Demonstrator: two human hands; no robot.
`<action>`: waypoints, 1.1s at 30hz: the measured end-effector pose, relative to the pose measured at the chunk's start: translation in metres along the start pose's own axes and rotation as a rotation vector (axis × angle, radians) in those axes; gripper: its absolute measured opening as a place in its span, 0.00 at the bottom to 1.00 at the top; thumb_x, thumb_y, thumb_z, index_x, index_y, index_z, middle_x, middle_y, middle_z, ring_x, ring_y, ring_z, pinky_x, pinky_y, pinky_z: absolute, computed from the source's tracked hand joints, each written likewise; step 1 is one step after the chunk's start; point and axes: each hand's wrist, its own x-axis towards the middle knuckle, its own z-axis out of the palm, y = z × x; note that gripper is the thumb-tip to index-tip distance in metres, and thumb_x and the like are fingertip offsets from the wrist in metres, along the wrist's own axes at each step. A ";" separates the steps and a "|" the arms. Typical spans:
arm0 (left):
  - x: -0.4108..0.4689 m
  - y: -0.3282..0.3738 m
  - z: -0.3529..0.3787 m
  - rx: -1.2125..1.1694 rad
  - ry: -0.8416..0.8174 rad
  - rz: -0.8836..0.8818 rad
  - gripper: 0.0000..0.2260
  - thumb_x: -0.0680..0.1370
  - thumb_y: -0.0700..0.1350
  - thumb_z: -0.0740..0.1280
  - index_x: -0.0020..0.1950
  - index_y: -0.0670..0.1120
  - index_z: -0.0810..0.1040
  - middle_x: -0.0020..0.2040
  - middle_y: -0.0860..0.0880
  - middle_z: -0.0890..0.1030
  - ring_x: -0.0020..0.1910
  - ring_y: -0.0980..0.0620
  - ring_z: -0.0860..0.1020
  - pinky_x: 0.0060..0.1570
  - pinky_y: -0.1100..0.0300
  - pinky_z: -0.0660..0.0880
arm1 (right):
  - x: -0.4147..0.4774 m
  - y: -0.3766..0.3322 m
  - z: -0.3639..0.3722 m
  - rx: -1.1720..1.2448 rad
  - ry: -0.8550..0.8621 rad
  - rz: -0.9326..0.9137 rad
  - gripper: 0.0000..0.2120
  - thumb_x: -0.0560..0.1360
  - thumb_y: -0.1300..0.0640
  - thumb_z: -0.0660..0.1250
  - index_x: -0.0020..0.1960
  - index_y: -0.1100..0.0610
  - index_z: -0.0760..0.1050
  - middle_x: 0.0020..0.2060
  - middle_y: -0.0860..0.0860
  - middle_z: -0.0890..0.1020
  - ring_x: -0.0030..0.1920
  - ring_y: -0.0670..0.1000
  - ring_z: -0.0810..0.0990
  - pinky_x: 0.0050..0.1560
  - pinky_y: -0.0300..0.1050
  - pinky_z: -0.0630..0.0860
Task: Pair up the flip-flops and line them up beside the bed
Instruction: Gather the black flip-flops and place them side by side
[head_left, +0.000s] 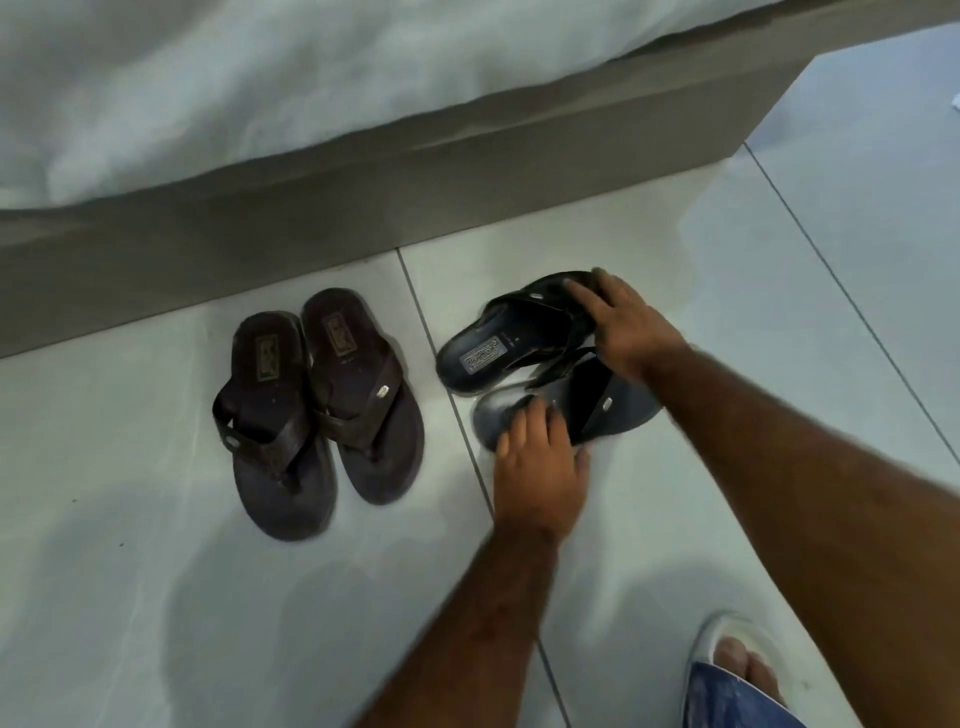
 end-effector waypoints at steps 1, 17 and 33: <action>-0.003 0.002 0.002 0.012 -0.025 -0.019 0.28 0.80 0.60 0.58 0.72 0.42 0.71 0.73 0.40 0.72 0.70 0.40 0.71 0.69 0.46 0.69 | 0.008 -0.001 0.000 -0.029 -0.083 -0.005 0.41 0.74 0.62 0.63 0.81 0.41 0.50 0.82 0.52 0.51 0.81 0.56 0.50 0.78 0.55 0.58; 0.109 -0.011 -0.045 0.138 -0.359 -0.157 0.49 0.71 0.77 0.44 0.80 0.43 0.54 0.83 0.46 0.47 0.81 0.45 0.43 0.75 0.33 0.39 | -0.039 0.010 0.021 0.170 0.065 0.153 0.28 0.82 0.46 0.55 0.81 0.47 0.57 0.67 0.61 0.74 0.65 0.63 0.75 0.62 0.55 0.74; 0.104 -0.063 -0.038 0.078 -0.226 0.020 0.33 0.79 0.58 0.64 0.81 0.54 0.53 0.83 0.48 0.45 0.81 0.46 0.40 0.79 0.44 0.46 | -0.023 -0.007 0.032 0.297 0.042 0.118 0.39 0.76 0.42 0.65 0.81 0.52 0.52 0.79 0.54 0.60 0.78 0.56 0.62 0.74 0.52 0.64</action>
